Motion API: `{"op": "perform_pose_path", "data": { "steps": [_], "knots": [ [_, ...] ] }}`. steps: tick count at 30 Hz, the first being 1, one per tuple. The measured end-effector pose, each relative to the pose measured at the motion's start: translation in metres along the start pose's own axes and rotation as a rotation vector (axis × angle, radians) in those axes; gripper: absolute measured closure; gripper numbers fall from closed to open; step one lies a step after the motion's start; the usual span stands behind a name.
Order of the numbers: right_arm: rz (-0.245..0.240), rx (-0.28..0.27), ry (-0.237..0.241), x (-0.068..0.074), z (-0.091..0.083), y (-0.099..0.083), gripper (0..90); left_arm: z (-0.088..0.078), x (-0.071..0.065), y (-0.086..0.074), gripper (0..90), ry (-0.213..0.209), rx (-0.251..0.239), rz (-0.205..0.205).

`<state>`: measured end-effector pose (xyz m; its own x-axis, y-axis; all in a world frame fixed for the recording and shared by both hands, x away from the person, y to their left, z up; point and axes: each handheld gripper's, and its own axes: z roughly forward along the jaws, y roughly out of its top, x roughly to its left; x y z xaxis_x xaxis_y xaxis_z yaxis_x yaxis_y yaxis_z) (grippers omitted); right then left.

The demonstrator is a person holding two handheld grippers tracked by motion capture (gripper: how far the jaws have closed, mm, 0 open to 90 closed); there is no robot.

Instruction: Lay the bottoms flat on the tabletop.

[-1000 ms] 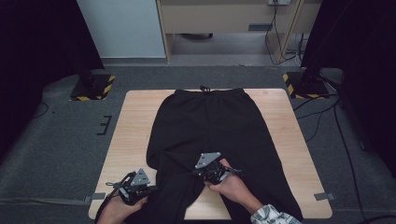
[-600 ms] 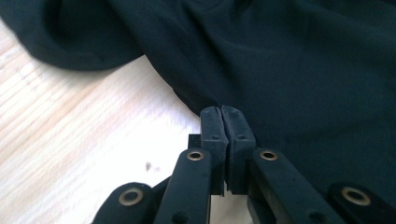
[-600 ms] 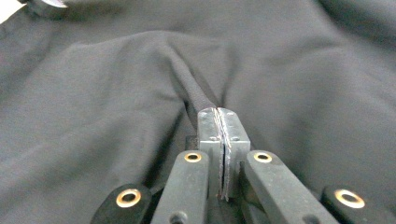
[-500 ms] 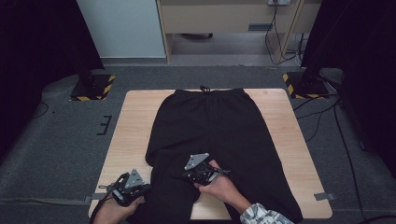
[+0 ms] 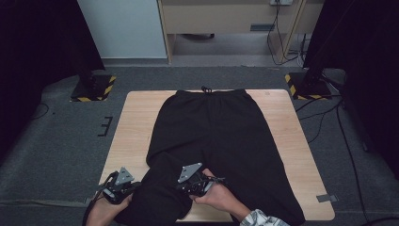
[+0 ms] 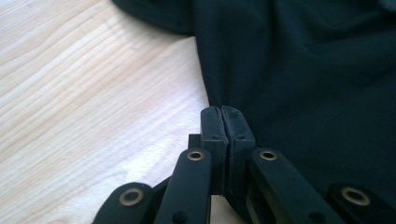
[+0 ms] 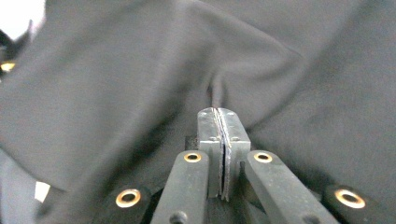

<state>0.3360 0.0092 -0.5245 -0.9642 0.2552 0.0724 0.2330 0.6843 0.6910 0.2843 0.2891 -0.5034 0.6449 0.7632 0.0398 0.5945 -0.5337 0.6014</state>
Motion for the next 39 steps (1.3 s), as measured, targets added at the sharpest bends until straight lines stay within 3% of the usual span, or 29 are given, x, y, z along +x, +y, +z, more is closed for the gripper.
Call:
{"op": "perform_pose_path", "data": {
  "steps": [4, 7, 11, 13, 16, 19, 20, 21, 23, 26, 28, 30, 31, 32, 36, 39],
  "knots": [
    [0.037, 0.001, -0.037, -0.015, -0.008, -0.006, 89.6, -0.002, -0.012, 0.001, 87.8, -0.045, 0.008, 0.03],
    [0.113, -0.003, -0.114, -0.043, -0.019, -0.014, 89.5, -0.002, -0.027, 0.008, 87.9, -0.128, -0.014, 0.057],
    [0.156, 0.0, -0.179, -0.061, -0.016, -0.01, 89.1, 0.003, -0.037, 0.018, 87.8, -0.136, -0.01, 0.096],
    [0.148, 0.006, -0.169, -0.059, -0.012, -0.004, 88.8, 0.006, -0.04, 0.016, 88.0, -0.122, 0.03, 0.123],
    [0.115, 0.009, -0.136, -0.049, -0.007, 0.0, 88.5, 0.006, -0.037, 0.008, 87.9, -0.108, 0.06, 0.123],
    [0.076, 0.0, -0.064, -0.028, 0.001, 0.004, 88.3, -0.004, -0.026, -0.003, 87.9, -0.079, 0.049, 0.084],
    [0.056, -0.006, -0.021, -0.015, 0.005, 0.006, 88.2, -0.01, -0.018, -0.006, 87.9, -0.042, 0.042, 0.073],
    [0.037, -0.01, -0.005, -0.007, 0.008, 0.008, 88.0, -0.013, -0.013, -0.007, 87.9, -0.029, 0.041, 0.063],
    [0.008, -0.008, 0.024, 0.005, 0.013, 0.012, 87.5, -0.015, -0.002, -0.009, 87.9, -0.03, 0.033, 0.036],
    [0.007, -0.013, 0.016, 0.01, 0.015, 0.015, 82.7, -0.011, 0.003, -0.01, 86.8, -0.08, 0.047, 0.032],
    [0.023, -0.008, 0.004, 0.008, 0.012, 0.014, 74.4, -0.007, -0.002, -0.01, 81.4, -0.11, 0.063, 0.063],
    [0.024, -0.014, 0.004, 0.006, 0.01, 0.012, 70.2, -0.006, -0.004, -0.009, 71.5, -0.095, 0.056, 0.074],
    [0.035, -0.018, 0.001, 0.005, 0.006, 0.009, 63.7, -0.006, -0.006, -0.007, 71.5, -0.079, 0.033, 0.072],
    [0.061, -0.028, -0.011, 0.001, -0.003, 0.005, 53.6, -0.007, -0.005, -0.003, 57.0, -0.061, -0.015, 0.062],
    [0.09, -0.062, -0.046, -0.008, -0.019, 0.002, 43.7, -0.008, 0.003, 0.008, 46.8, -0.024, -0.064, 0.035],
    [0.116, -0.097, -0.105, -0.019, -0.036, 0.003, 38.5, -0.003, 0.019, 0.024, 46.6, 0.008, -0.089, -0.01]
  ]
}}
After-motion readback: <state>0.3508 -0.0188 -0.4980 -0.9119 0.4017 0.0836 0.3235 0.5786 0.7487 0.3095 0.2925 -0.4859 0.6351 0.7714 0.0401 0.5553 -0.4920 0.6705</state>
